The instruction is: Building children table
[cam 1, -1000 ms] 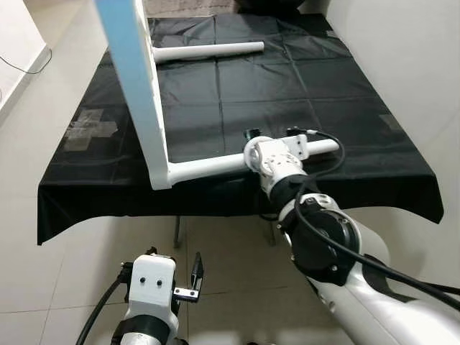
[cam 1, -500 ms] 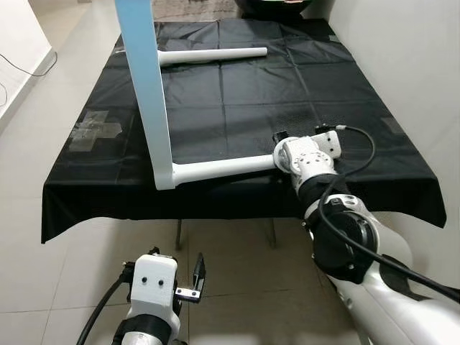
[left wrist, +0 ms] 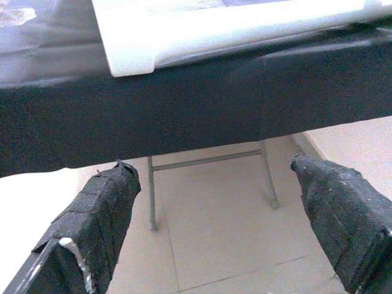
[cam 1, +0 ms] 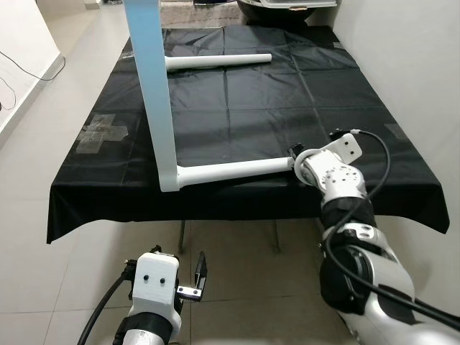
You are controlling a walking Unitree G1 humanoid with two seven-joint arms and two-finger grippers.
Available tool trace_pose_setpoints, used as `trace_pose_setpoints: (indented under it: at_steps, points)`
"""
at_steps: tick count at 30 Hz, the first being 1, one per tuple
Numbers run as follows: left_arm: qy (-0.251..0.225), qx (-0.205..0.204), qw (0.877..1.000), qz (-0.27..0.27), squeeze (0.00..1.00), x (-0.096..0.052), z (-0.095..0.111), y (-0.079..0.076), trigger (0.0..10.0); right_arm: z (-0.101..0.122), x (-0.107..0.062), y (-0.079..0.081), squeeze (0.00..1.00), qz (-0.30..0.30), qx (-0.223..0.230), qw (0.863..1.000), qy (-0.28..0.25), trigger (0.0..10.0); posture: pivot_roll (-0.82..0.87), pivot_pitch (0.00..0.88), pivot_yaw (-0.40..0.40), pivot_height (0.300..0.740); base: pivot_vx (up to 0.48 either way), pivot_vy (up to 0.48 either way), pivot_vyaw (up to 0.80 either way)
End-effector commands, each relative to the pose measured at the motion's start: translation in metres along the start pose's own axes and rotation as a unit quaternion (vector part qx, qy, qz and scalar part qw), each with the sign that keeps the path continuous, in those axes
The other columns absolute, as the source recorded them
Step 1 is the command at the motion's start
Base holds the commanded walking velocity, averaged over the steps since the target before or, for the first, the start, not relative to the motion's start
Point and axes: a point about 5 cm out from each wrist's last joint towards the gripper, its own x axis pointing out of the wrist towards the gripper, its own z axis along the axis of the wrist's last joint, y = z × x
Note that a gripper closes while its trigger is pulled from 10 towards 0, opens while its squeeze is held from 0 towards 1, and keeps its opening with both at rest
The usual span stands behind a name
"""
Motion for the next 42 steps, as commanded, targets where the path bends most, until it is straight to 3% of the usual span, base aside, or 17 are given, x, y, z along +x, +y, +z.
trace_pose_setpoints:
  at_steps: [1,3,6,8,13,15,16,17,19,20,21,22,23,26,29,35,42]
  points:
    - [0.019,-0.021,0.999,-0.030,0.00,-0.001,-0.006,-0.018,10.0,-0.018,0.010,-0.032,0.00,-0.062,-0.023,0.997,0.048,10.0,0.12,0.187,-0.016,0.740,0.000,0.000,0.00]
    - [0.020,-0.021,0.999,-0.031,0.00,-0.001,-0.006,-0.017,10.0,-0.014,0.000,-0.040,0.00,-0.020,-0.083,0.996,0.035,10.0,0.12,0.187,-0.016,0.740,0.000,0.000,0.00]
    - [0.020,-0.021,0.999,-0.030,0.00,-0.001,-0.006,-0.017,10.0,-0.014,-0.005,-0.045,0.00,0.000,-0.122,0.992,0.023,10.0,0.12,0.187,-0.016,0.740,0.000,0.000,0.00]
    - [0.020,-0.020,0.999,-0.031,0.00,0.000,-0.007,-0.017,10.0,-0.014,-0.013,-0.055,0.00,0.036,-0.191,0.981,-0.006,10.0,0.12,0.180,-0.019,0.740,0.000,0.000,0.00]
    - [0.020,-0.020,0.999,-0.031,0.00,0.000,-0.007,-0.017,10.0,-0.013,-0.018,-0.058,0.00,0.060,-0.218,0.974,-0.028,10.0,0.12,0.174,-0.018,0.740,0.000,0.000,0.00]
    - [0.019,-0.018,0.999,-0.029,0.00,0.002,-0.009,-0.015,10.0,-0.014,-0.030,-0.059,0.00,0.147,-0.317,0.930,-0.113,10.0,0.11,0.149,-0.012,0.740,0.000,0.000,0.00]
    - [0.019,-0.018,0.999,-0.029,0.00,0.002,-0.009,-0.015,10.0,-0.014,-0.030,-0.059,0.00,0.147,-0.317,0.930,-0.113,10.0,0.11,0.149,-0.012,0.740,0.000,0.000,0.00]
    - [0.017,-0.017,0.999,-0.029,0.00,0.003,-0.009,-0.013,10.0,-0.021,-0.040,-0.060,0.00,0.193,-0.367,0.898,-0.146,10.0,0.12,0.135,-0.010,0.740,0.000,0.000,0.00]
    - [0.017,-0.017,0.999,-0.029,0.00,0.003,-0.009,-0.013,10.0,-0.021,-0.040,-0.060,0.00,0.193,-0.367,0.898,-0.146,10.0,0.12,0.135,-0.010,0.740,0.000,0.000,0.00]
    - [0.011,-0.012,0.999,-0.032,0.00,0.004,-0.009,-0.013,10.0,-0.030,-0.050,-0.062,0.00,0.230,-0.411,0.866,-0.168,10.0,0.12,0.128,-0.010,0.740,0.000,0.000,0.00]
    - [0.011,-0.012,0.999,-0.032,0.00,0.004,-0.009,-0.013,10.0,-0.030,-0.050,-0.062,0.00,0.230,-0.411,0.866,-0.168,10.0,0.12,0.128,-0.010,0.740,0.000,0.000,0.00]
    - [-0.001,-0.003,0.999,-0.038,0.00,0.004,-0.007,-0.013,10.0,-0.041,-0.061,-0.062,0.00,0.273,-0.441,0.835,-0.185,10.0,0.12,0.108,-0.009,0.740,0.000,0.000,0.00]
    - [-0.001,-0.003,0.999,-0.038,0.00,0.004,-0.007,-0.013,10.0,-0.041,-0.061,-0.062,0.00,0.273,-0.441,0.835,-0.185,10.0,0.12,0.108,-0.009,0.740,0.000,0.000,0.00]
    - [-0.023,0.020,0.998,-0.050,0.00,0.005,-0.005,-0.013,10.0,-0.066,-0.080,-0.065,0.00,0.353,-0.498,0.767,-0.196,10.0,0.12,0.088,-0.010,0.740,0.000,0.000,0.00]
    - [-0.023,0.024,0.998,-0.050,0.00,0.006,-0.005,-0.013,10.0,-0.070,-0.082,-0.066,0.00,0.362,-0.506,0.758,-0.197,10.0,0.12,0.086,-0.010,0.740,0.000,0.000,0.00]
    - [-0.030,0.039,0.998,-0.039,0.00,0.006,-0.007,-0.009,10.0,-0.095,-0.089,-0.079,0.00,0.398,-0.542,0.714,-0.195,10.0,0.12,0.044,-0.013,0.740,0.000,-0.056,0.00]
    - [-0.025,0.031,0.999,-0.025,0.00,0.008,-0.011,-0.005,10.0,-0.097,-0.086,-0.082,0.00,0.400,-0.544,0.711,-0.196,10.0,0.12,0.035,-0.014,0.740,0.069,-0.404,0.00]
